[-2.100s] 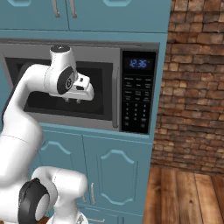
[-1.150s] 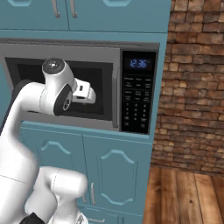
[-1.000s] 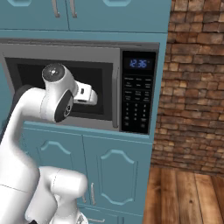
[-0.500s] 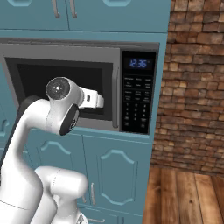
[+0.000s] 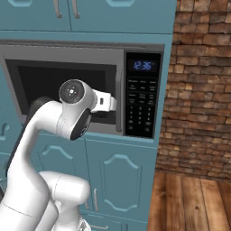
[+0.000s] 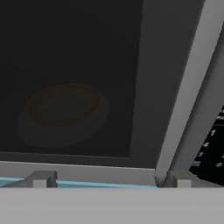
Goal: Pick the potato from the counter and place it in the microwave. Then turn on the microwave.
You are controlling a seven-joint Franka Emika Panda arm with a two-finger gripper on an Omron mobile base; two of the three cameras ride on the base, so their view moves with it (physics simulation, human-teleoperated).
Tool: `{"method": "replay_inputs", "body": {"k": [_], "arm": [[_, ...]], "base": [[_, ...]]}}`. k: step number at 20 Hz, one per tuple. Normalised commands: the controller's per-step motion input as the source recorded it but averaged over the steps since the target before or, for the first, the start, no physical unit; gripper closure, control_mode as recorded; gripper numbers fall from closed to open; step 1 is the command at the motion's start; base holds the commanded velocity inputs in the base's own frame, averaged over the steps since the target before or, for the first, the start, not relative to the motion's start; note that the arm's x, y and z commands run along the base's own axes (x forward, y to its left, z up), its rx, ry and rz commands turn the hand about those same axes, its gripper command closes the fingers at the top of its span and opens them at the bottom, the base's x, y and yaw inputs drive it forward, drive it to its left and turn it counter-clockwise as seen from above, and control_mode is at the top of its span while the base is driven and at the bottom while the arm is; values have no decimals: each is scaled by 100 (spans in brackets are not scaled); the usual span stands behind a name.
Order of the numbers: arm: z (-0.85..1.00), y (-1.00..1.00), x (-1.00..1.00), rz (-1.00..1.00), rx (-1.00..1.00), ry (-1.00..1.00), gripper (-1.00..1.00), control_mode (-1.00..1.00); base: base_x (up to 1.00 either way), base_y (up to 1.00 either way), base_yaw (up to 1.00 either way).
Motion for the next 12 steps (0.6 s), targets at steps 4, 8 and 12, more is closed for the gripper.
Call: {"method": "replay_inputs", "body": {"k": [4,8,12], "arm": [[13,-32,1,-2,0,8,-100,-100],[10,-29,6,-7,0,9,-100,-100],[3,-24,10,-10,0,2,-100,-100]], "base": [[0,0,0],[0,0,0],[0,0,0]]}}
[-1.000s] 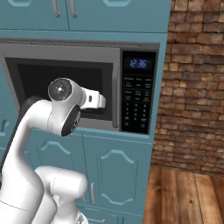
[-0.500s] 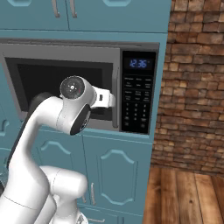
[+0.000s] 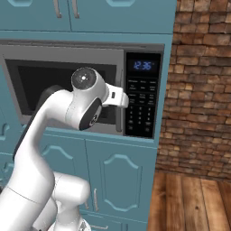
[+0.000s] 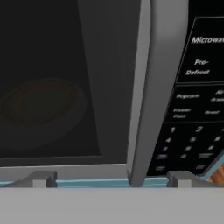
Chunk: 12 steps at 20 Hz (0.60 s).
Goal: Pick the potato from the counter and place it in the microwave. Then turn on the microwave.
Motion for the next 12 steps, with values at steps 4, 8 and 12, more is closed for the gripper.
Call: {"method": "replay_inputs", "body": {"k": [4,8,12], "arm": [[0,-17,17,-10,0,0,-100,-100],[-4,-15,20,-5,0,0,-100,-100],[-7,-8,25,-1,0,-2,-100,-100]], "base": [[0,0,0],[0,0,0],[0,0,0]]}}
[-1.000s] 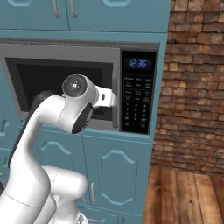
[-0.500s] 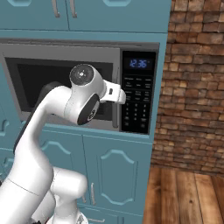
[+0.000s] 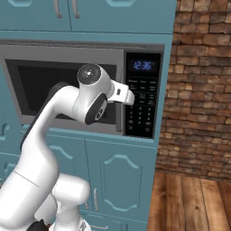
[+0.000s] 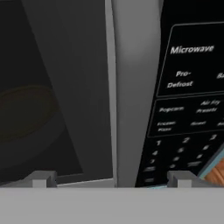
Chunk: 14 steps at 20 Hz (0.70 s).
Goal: Pick the potato from the counter and place it in the microwave. Then turn on the microwave.
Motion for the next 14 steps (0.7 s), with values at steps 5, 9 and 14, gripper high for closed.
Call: {"method": "replay_inputs", "body": {"k": [5,9,14], "arm": [[-8,-10,26,0,0,-5,-100,-100],[-9,-14,25,0,0,0,-100,-100],[-9,-7,30,0,0,0,-100,-100]], "base": [[0,0,0],[0,0,0],[0,0,0]]}}
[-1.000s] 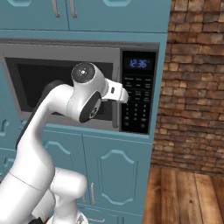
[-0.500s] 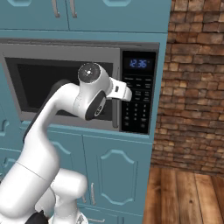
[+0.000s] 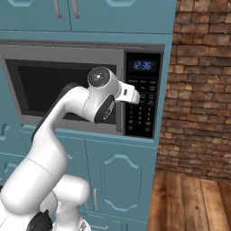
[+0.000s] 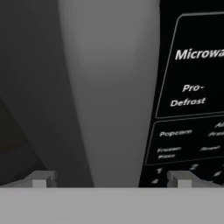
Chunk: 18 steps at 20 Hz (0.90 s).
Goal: Pick the potato from the counter and place it in the microwave. Then turn on the microwave.
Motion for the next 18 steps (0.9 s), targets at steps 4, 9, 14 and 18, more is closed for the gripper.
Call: {"method": "replay_inputs", "body": {"k": [4,9,14,18], "arm": [[-9,-4,32,0,0,0,-100,-100],[-13,2,28,0,0,0,100,-100],[-17,25,10,4,0,3,100,-100],[-14,35,-4,13,0,4,100,-100]], "base": [[0,0,0],[0,0,0],[0,0,0],[0,0,0]]}}
